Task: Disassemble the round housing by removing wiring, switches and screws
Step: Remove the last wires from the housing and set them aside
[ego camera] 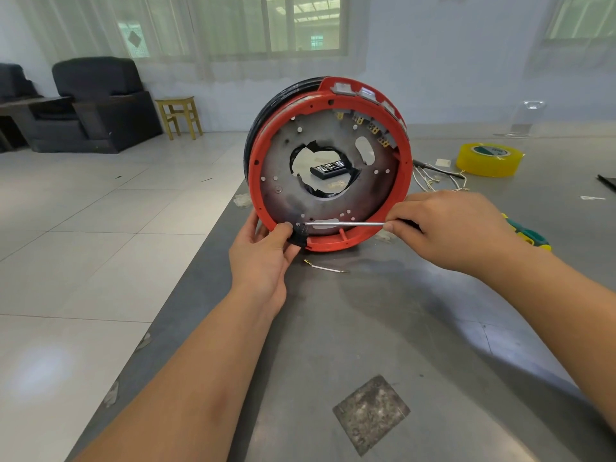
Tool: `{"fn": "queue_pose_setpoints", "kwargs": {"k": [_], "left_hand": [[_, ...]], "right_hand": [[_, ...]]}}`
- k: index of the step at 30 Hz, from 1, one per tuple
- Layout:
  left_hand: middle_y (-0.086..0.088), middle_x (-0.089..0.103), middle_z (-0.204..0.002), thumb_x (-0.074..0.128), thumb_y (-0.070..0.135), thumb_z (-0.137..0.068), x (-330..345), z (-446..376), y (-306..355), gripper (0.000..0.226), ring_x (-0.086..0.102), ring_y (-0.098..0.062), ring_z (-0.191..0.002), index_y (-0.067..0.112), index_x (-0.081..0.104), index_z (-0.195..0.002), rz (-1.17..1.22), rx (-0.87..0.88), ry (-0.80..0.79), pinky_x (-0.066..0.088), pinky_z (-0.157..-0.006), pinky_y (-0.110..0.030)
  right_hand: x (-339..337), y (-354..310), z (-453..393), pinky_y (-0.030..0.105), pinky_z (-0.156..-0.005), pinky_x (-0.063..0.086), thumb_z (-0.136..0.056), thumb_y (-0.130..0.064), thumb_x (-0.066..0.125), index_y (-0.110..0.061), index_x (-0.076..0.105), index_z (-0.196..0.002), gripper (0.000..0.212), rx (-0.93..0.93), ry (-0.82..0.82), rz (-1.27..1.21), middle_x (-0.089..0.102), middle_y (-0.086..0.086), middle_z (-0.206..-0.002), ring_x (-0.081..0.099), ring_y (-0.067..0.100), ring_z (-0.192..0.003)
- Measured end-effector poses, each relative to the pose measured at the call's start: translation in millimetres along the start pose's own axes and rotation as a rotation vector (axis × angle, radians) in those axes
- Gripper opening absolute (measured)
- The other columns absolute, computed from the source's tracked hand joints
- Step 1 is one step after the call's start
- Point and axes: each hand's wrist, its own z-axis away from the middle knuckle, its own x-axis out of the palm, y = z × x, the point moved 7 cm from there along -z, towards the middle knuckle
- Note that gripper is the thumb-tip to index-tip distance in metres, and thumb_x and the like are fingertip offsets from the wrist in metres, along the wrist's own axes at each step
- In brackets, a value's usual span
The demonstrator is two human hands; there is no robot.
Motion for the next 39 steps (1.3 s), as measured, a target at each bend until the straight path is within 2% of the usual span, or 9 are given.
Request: {"fn": "queue_pose_setpoints", "kwargs": {"k": [5, 10, 16, 19, 23, 28, 33, 36, 39], "left_hand": [[0.005, 0.079, -0.114, 0.069, -0.003, -0.095, -1, 2, 1, 0.045, 0.078, -0.019, -0.103, 0.025, 0.066, -0.131, 0.017, -0.011, 0.000, 0.063, -0.076, -0.026], [-0.004, 0.079, -0.115, 0.068, -0.003, -0.096, -5, 3, 3, 0.035, 0.078, -0.023, -0.102, 0.025, 0.069, -0.117, 0.090, -0.028, 0.042, 0.062, -0.070, -0.025], [-0.007, 0.075, -0.125, 0.072, 0.002, -0.096, -10, 4, 4, 0.038, 0.074, -0.028, -0.112, 0.025, 0.062, -0.125, 0.120, -0.036, 0.119, 0.063, -0.072, -0.026], [-0.008, 0.074, -0.126, 0.072, 0.003, -0.096, -10, 4, 4, 0.038, 0.075, -0.026, -0.108, 0.025, 0.062, -0.125, 0.120, -0.032, 0.122, 0.063, -0.072, -0.025], [-0.006, 0.073, -0.128, 0.073, 0.006, -0.096, -11, 3, 4, 0.043, 0.072, -0.029, -0.118, 0.023, 0.060, -0.133, 0.109, -0.036, 0.124, 0.063, -0.072, -0.026], [-0.004, 0.074, -0.126, 0.075, 0.007, -0.096, -12, 1, 2, 0.040, 0.072, -0.028, -0.117, 0.026, 0.060, -0.128, 0.099, -0.039, 0.112, 0.062, -0.072, -0.025], [-0.003, 0.075, -0.125, 0.076, 0.008, -0.095, -13, -1, 1, 0.046, 0.073, -0.027, -0.115, 0.025, 0.058, -0.134, 0.104, -0.037, 0.104, 0.062, -0.072, -0.026], [-0.004, 0.075, -0.125, 0.076, 0.008, -0.095, -12, -1, 1, 0.045, 0.075, -0.027, -0.113, 0.025, 0.059, -0.132, 0.112, -0.042, 0.093, 0.063, -0.074, -0.028], [-0.004, 0.075, -0.125, 0.076, 0.008, -0.095, -12, -1, 1, 0.047, 0.075, -0.027, -0.112, 0.025, 0.058, -0.135, 0.118, -0.044, 0.086, 0.064, -0.076, -0.028]], "right_hand": [[2, 9, 8, 0.028, -0.053, 0.039, -0.102, -0.046, 0.042, -0.033, 0.066, -0.102, 0.028, 0.071, 0.067, -0.086, 0.064, -0.012, -0.089, 0.063, 0.022, -0.078], [7, 24, 33, 0.039, -0.057, 0.050, -0.104, -0.040, 0.042, -0.025, 0.065, -0.103, 0.027, 0.163, 0.201, -0.167, 0.064, -0.005, -0.089, 0.061, 0.027, -0.073], [11, 60, 51, 0.038, -0.063, 0.040, -0.106, -0.032, 0.040, -0.020, 0.055, -0.106, 0.019, 0.601, 0.346, -0.322, 0.062, 0.002, -0.090, 0.055, 0.030, -0.078], [20, 70, 54, 0.040, -0.062, 0.042, -0.106, -0.030, 0.038, -0.018, 0.056, -0.105, 0.022, 0.760, 0.186, -0.104, 0.064, 0.008, -0.102, 0.059, 0.039, -0.085], [36, 73, 52, 0.031, -0.054, 0.036, -0.103, -0.020, 0.042, -0.016, 0.060, -0.096, 0.020, 0.719, -0.088, 0.186, 0.063, 0.008, -0.101, 0.062, 0.036, -0.085], [44, 71, 46, 0.028, -0.048, 0.027, -0.097, -0.015, 0.049, -0.018, 0.066, -0.100, 0.017, 0.707, -0.255, 0.297, 0.058, 0.007, -0.096, 0.057, 0.030, -0.081], [48, 70, 47, 0.028, -0.047, 0.026, -0.099, -0.019, 0.052, -0.019, 0.066, -0.102, 0.015, 0.694, -0.315, 0.331, 0.046, 0.004, -0.088, 0.056, 0.027, -0.085], [49, 70, 47, 0.028, -0.048, 0.027, -0.100, -0.023, 0.051, -0.021, 0.066, -0.105, 0.016, 0.681, -0.307, 0.331, 0.048, 0.004, -0.090, 0.058, 0.026, -0.089], [47, 66, 47, 0.033, -0.066, 0.042, -0.101, -0.032, 0.050, -0.023, 0.066, -0.114, 0.022, 0.653, -0.302, 0.372, 0.058, 0.005, -0.108, 0.059, 0.029, -0.105]]}}
